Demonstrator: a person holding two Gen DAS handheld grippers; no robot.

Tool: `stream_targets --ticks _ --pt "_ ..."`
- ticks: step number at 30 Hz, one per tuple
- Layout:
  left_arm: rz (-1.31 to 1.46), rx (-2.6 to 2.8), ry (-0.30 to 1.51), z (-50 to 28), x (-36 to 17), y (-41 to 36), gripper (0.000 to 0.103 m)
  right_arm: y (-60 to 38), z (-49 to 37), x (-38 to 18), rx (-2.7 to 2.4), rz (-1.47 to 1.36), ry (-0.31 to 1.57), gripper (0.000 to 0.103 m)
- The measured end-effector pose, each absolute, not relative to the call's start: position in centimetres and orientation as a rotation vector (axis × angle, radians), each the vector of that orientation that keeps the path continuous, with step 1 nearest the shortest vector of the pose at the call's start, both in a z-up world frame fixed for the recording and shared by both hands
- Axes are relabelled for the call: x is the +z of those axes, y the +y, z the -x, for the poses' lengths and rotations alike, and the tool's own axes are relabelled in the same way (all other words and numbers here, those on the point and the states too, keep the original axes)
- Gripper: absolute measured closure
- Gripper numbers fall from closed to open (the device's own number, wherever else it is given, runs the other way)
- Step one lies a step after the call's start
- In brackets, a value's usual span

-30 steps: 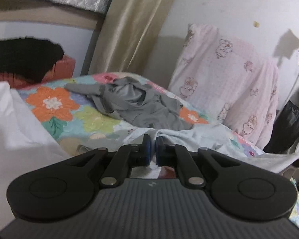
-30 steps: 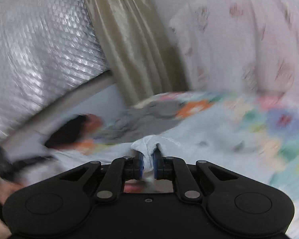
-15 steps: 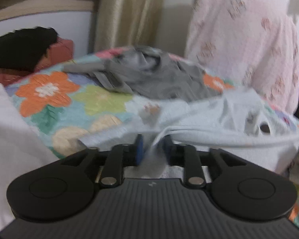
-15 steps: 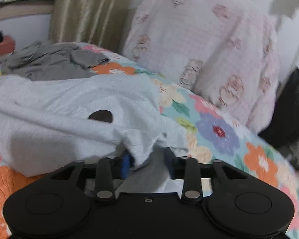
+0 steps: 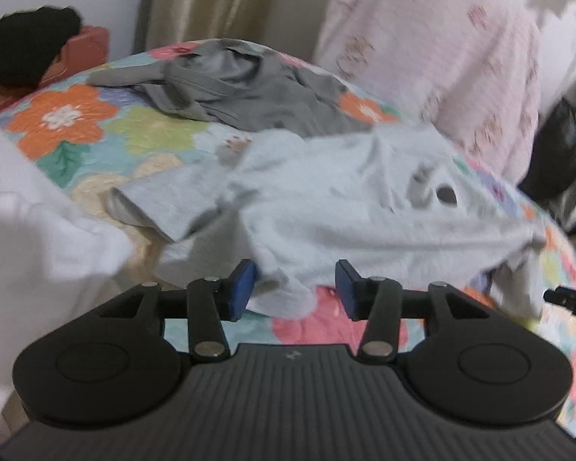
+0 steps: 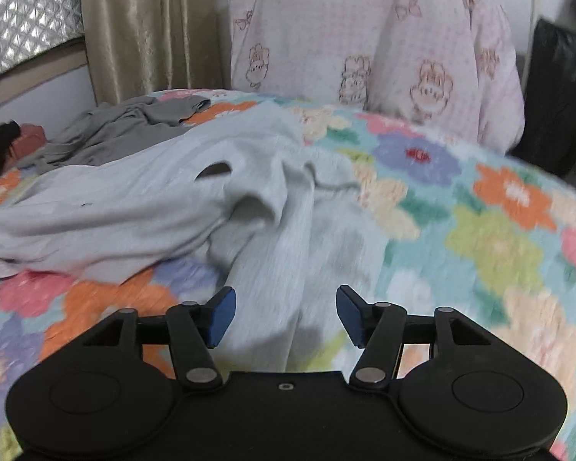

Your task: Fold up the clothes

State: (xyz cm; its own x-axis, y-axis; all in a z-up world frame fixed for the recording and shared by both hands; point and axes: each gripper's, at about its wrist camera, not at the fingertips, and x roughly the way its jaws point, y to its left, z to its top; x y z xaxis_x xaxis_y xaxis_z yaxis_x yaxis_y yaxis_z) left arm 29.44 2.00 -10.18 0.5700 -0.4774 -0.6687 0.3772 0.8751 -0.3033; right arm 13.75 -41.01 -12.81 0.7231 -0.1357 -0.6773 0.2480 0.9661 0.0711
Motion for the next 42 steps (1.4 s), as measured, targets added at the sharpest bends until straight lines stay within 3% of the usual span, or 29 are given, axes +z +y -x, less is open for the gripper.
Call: stream_targets --ticks 8,10,11,12,13,14,15,20,25,28,33,36,38,39,42 --pt "0.356 -0.449 0.994 -32.3 -16.5 -0.4 0.052 -41.8 -14.1 -16.8 -0.096 -0.377 0.777 0.038" --pt "0.319 -0.410 0.915 -33.2 -16.7 -1.1 0.054 -42.4 -15.4 -17.9 -0.110 -0.425 0.766 0.038" --pt "0.287 -0.393 0.871 -33.6 -16.7 -1.5 0.061 -42.9 -16.1 -18.3 -0.137 -0.456 0.758 0.038" --pt "0.260 -0.391 0.843 -33.9 -16.7 -1.8 0.087 -43.4 -16.9 -18.7 -0.162 -0.487 0.746 0.038" --pt "0.245 -0.402 0.833 -34.1 -16.4 -1.9 0.094 -43.9 -17.5 -18.6 -0.183 -0.479 0.742 0.050" --pt "0.231 -0.415 0.825 -34.2 -16.1 -2.1 0.095 -44.3 -18.2 -18.2 -0.201 -0.455 0.742 0.079" --pt "0.214 -0.414 0.809 -34.1 -15.6 -2.1 0.096 -44.8 -18.9 -17.8 -0.220 -0.430 0.741 0.086" --pt "0.196 -0.390 0.669 -32.1 -8.8 -0.1 0.101 -47.1 -19.6 -11.4 -0.340 -0.132 0.684 0.094" --pt "0.275 -0.416 0.623 -28.1 -3.2 3.4 0.101 -49.6 -16.5 -3.0 -0.352 -0.062 0.537 0.096" --pt "0.274 -0.422 0.684 -25.2 -4.2 4.2 0.101 -51.2 -13.0 -1.7 -0.299 -0.134 0.507 0.094" --pt "0.249 -0.421 0.939 -23.2 -10.5 2.8 0.101 -53.0 -12.4 -8.6 -0.431 -0.037 0.744 0.090" --pt "0.142 -0.407 0.974 -22.4 -12.0 1.5 0.099 -52.6 -12.3 -12.5 -0.456 -0.002 0.834 0.089" --pt "0.094 -0.417 0.963 -22.2 -11.8 1.4 0.098 -52.2 -11.9 -13.7 -0.484 0.010 0.851 0.070" --pt "0.094 -0.419 0.963 -22.0 -11.6 1.6 0.095 -52.2 -11.5 -14.0 -0.498 0.011 0.855 0.066" --pt "0.084 -0.425 0.974 -22.1 -11.8 2.1 0.085 -51.9 -9.4 -14.2 -0.448 -0.060 0.853 0.063"
